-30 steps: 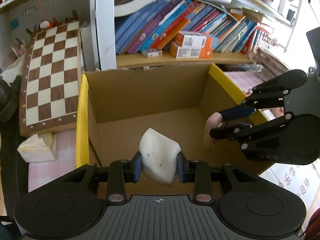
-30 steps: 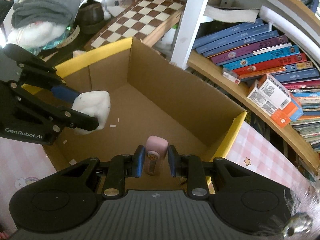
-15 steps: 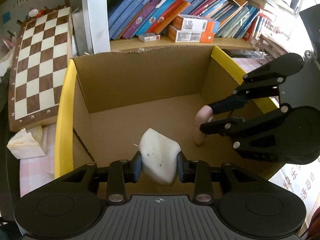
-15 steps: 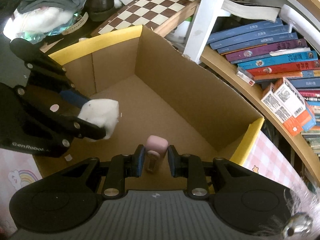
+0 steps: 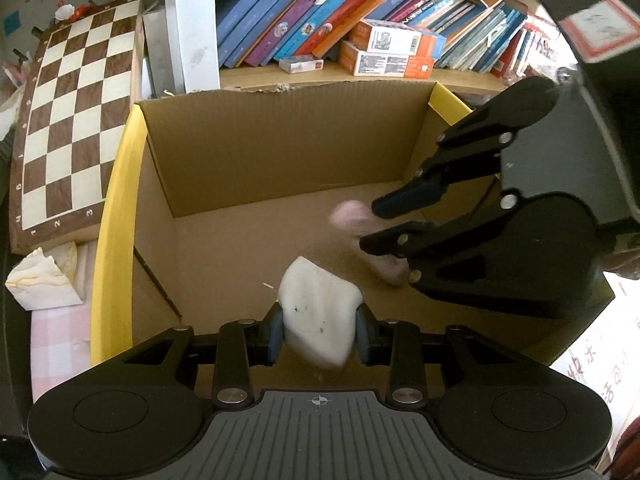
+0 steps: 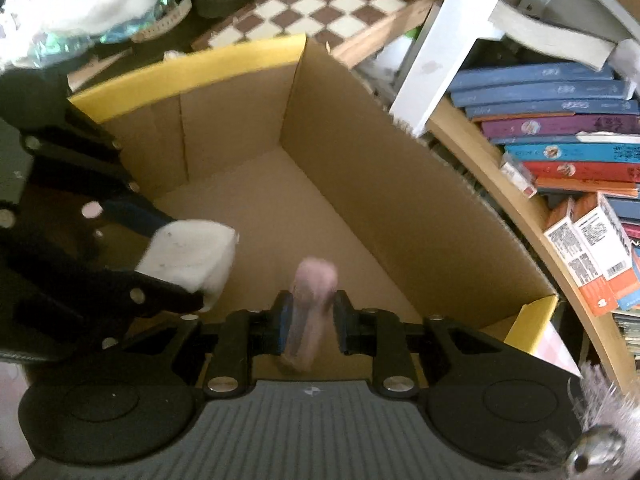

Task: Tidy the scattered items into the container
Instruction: 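Open both tools to drop the foam block and USB stick into the box, then withdraw both tools from the box toward the white charger and plush pig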

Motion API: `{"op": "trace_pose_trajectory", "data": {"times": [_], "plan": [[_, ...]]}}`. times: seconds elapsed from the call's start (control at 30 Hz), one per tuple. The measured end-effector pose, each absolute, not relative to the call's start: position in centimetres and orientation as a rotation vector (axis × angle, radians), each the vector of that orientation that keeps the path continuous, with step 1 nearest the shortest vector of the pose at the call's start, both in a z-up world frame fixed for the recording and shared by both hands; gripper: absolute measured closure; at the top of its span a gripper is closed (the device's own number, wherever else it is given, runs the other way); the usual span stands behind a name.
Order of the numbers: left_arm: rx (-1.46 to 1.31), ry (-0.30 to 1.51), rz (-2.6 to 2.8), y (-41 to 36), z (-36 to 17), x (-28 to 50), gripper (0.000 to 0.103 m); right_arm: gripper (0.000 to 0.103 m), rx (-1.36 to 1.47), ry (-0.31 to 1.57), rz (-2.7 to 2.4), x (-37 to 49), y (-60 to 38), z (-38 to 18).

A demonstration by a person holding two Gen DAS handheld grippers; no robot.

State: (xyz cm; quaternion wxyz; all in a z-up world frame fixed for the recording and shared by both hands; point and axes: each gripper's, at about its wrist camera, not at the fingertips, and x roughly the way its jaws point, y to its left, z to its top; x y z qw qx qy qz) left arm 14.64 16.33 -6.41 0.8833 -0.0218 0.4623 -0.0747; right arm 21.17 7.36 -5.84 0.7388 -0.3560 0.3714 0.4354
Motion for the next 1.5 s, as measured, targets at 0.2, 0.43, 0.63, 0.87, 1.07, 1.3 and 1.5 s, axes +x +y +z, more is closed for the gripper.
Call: {"op": "trace_pose_trajectory", "data": {"times": [0.2, 0.43, 0.63, 0.87, 1.07, 1.3, 1.5], "plan": [[-0.046, 0.961, -0.153, 16.3, -6.4, 14.7, 0.065, 0.084, -0.754, 0.85, 0.935, 21.9, 7.1, -6.0], [-0.043, 0.966, -0.148, 16.2, -6.4, 14.6, 0.06, 0.084, -0.732, 0.843, 0.913, 21.8, 6.8, -5.8], [-0.032, 0.961, -0.125, 15.9, -6.0, 14.4, 0.05, 0.071, -0.7, 0.837, 0.89, 21.3, 5.9, -5.2], [-0.021, 0.904, -0.138, 15.2, -4.4, 13.3, 0.027, 0.057, -0.631, 0.799, 0.87, 20.5, 4.5, -3.5], [0.003, 0.867, -0.137, 14.8, -3.0, 11.9, 0.026, 0.05, -0.583, 0.764, 0.849, 19.3, 3.2, -2.0], [0.02, 0.817, -0.13, 14.1, -1.2, 10.1, 0.019, 0.038, -0.532, 0.715, 0.81, 17.5, 1.4, 0.0], [0.032, 0.782, -0.113, 13.3, -0.1, 8.2, 0.018, 0.019, -0.465, 0.684, 0.765, 15.6, -0.9, 1.6]]}}
